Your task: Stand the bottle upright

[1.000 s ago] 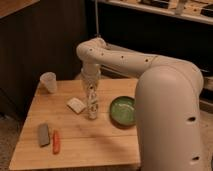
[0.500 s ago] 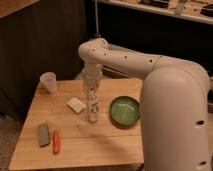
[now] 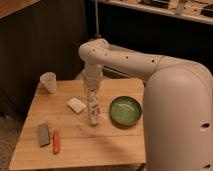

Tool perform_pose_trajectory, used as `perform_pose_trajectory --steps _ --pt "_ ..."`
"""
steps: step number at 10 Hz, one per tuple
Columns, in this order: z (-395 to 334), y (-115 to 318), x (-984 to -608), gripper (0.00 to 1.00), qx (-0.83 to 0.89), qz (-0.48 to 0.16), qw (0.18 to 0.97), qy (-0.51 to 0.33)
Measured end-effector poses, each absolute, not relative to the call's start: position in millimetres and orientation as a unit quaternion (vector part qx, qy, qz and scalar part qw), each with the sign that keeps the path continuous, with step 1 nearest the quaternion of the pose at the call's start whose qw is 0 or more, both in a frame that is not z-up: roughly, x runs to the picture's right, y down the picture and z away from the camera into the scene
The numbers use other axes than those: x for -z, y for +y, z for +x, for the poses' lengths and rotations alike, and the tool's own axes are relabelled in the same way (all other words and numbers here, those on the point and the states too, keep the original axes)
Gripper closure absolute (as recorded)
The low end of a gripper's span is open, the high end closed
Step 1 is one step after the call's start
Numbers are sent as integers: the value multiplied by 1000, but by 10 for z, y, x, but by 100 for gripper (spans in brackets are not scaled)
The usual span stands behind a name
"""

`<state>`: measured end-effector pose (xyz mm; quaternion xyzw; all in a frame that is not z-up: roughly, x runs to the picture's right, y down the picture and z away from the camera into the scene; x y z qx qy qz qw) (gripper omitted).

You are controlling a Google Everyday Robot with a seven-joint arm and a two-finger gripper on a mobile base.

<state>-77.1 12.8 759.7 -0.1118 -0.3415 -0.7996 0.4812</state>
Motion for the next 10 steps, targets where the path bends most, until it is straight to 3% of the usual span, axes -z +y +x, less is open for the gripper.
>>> perform_pose_trajectory --steps 2,4,6,10 --pt "-873 119 -7607 65 806 -114 476 -333" --pt "-898 90 -7704 86 811 -110 475 -324" --pt "-945 72 -7785 99 816 -99 475 -314" --pt "-1002 -93 -7868 100 824 -71 485 -284"
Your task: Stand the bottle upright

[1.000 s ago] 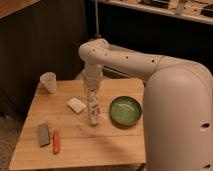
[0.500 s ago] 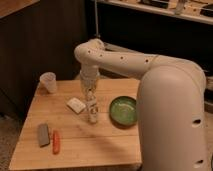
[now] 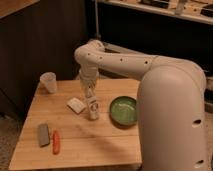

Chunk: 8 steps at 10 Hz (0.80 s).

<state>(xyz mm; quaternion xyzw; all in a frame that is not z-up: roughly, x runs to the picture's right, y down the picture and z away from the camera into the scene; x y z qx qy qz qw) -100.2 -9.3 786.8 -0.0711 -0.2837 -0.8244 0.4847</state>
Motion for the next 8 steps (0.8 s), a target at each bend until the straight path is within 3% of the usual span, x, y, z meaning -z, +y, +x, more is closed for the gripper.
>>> perform_pose_trajectory --steps 8 --pt "-1031 -264 -7904 100 827 -26 500 -255"
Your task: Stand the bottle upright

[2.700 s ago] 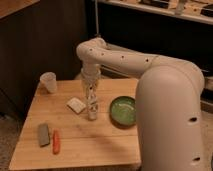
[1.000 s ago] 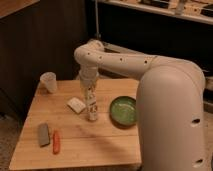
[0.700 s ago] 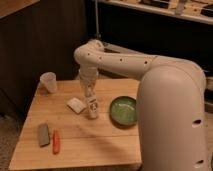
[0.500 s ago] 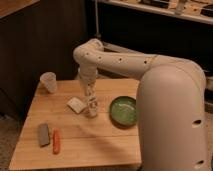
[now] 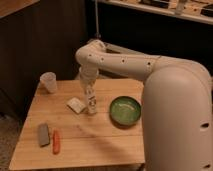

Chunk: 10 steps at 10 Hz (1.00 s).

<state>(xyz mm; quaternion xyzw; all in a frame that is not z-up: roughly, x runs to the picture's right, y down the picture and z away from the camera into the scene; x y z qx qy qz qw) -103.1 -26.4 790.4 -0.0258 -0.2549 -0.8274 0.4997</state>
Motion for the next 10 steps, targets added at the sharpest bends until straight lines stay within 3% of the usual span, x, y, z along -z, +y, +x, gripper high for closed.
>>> perform_pose_trajectory --steps 10 --pt "-963 -524 -8268 100 834 25 492 -249"
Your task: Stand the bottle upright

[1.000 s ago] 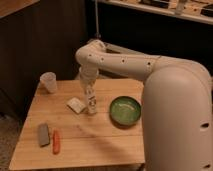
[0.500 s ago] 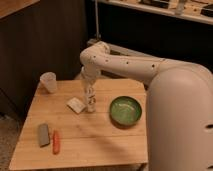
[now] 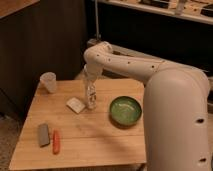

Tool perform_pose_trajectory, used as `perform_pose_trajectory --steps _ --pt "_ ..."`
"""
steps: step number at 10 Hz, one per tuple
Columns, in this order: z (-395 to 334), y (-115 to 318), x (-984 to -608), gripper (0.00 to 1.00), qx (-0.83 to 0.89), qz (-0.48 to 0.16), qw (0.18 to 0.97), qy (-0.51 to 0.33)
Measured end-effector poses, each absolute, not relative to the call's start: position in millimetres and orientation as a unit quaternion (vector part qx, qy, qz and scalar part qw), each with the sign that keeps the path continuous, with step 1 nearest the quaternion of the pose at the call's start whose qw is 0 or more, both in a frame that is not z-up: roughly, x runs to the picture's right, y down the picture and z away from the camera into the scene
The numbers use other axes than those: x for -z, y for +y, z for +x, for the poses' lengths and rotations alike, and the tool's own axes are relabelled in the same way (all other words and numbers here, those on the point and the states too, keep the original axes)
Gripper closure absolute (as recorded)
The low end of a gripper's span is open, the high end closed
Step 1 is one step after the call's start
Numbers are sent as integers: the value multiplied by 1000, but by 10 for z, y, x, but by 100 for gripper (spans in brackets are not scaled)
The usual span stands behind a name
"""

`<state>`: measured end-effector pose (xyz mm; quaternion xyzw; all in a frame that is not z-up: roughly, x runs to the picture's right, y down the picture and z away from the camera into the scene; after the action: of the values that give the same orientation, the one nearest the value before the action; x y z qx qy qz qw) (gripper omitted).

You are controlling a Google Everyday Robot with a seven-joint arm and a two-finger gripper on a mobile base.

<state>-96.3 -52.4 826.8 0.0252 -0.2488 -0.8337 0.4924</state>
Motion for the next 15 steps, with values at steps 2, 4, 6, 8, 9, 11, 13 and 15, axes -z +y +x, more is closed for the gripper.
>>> perform_pose_trajectory --steps 2,4,6,8,9,11,13,15 --pt "-948 -701 -8305 100 844 32 480 -237" --pt "-913 -791 -8307 100 848 34 477 -229" --pt "-886 -803 -8295 100 850 41 476 -220" --pt "-880 -806 -8297 100 848 47 480 -221" --pt "-880 -794 -8292 100 845 52 483 -223" --pt "-882 -768 -8276 100 842 60 488 -223" --pt "-869 -742 -8269 98 839 63 493 -223" --pt "-862 -718 -8261 80 838 63 493 -224"
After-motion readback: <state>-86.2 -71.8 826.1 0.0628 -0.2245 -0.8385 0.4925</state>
